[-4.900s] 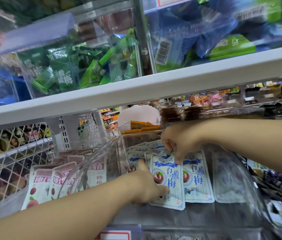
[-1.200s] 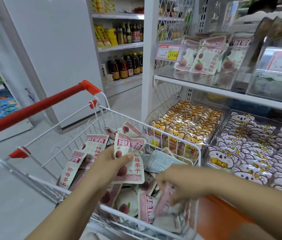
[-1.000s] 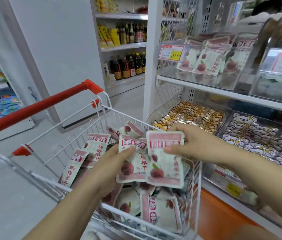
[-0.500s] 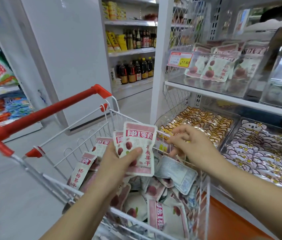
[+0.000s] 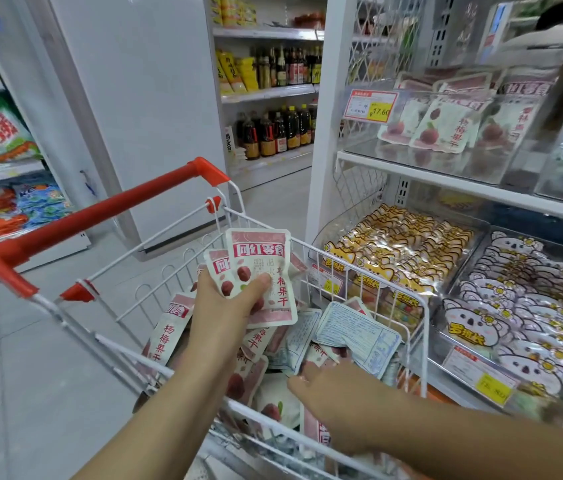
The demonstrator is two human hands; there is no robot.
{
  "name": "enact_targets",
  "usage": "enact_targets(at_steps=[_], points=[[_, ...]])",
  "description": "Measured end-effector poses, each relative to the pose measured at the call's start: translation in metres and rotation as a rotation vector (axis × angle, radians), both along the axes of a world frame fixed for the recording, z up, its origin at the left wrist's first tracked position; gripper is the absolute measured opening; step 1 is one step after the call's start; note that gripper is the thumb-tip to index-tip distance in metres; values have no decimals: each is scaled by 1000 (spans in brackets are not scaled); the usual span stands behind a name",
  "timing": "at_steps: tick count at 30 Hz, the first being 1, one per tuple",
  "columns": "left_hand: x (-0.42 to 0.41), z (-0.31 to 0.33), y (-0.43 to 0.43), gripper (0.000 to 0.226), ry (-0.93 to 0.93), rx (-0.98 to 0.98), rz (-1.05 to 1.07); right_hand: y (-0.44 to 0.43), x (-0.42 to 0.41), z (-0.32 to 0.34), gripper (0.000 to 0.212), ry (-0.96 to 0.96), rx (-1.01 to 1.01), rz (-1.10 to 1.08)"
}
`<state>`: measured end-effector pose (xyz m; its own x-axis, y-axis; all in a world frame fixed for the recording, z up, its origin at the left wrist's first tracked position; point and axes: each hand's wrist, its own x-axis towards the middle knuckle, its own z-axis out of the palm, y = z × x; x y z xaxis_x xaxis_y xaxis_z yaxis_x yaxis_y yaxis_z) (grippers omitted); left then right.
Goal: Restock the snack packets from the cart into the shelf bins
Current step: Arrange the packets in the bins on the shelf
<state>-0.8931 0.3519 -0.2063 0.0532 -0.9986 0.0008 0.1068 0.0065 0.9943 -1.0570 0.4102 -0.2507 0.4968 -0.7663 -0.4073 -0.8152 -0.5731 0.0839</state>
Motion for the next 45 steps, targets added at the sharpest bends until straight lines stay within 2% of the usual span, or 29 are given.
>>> enact_targets(at_steps=[3,6,10,13,15,17,19,21,23,25,31,35,40,42,43,45], points=[[-1,2,1,42,12,-3,3,-6,-2,-4,73,-33,30,-53],[-2,3,2,40,15,0,2,-8,-16,7,74,-209,54,-207],[-2,2,4,36,-11,13,-9,-16,-54,42,66,-768,116,-577],[-4,2,7,40,-122,-17,-28,-13,-76,86,57,-1012,-30,-610],[-9,6,10,56,-187,-69,-81,-8,-80,111,52,-1218,-3,-567],[-14,13,15,90,-182,-122,-173,-1,-78,129,45,-1412,129,-550],[-20,20,19,100,-167,-169,-262,4,-76,136,42,-1494,188,-535],[-25,26,20,86,-126,-153,-361,7,-75,137,38,-1491,155,-534],[-29,30,19,69,-91,-114,-447,10,-75,138,43,-1501,126,-563],[-32,33,19,60,-71,-70,-510,15,-77,139,44,-1498,86,-594],[-38,43,26,56,18,-20,-575,26,-81,148,49,-1219,-220,-562],[-49,50,35,45,72,-4,-630,28,-80,151,44,-1251,-263,-581],[-65,53,39,61,126,-28,-632,25,-78,156,44,-1298,-279,-583],[-68,54,38,64,129,-61,-619,24,-81,157,55,-1223,-354,-591],[-70,56,37,65,121,-82,-615,23,-84,157,68,-1158,-398,-608],[-71,62,34,69,91,-122,-587,21,-88,167,91,-1118,-323,-668]])
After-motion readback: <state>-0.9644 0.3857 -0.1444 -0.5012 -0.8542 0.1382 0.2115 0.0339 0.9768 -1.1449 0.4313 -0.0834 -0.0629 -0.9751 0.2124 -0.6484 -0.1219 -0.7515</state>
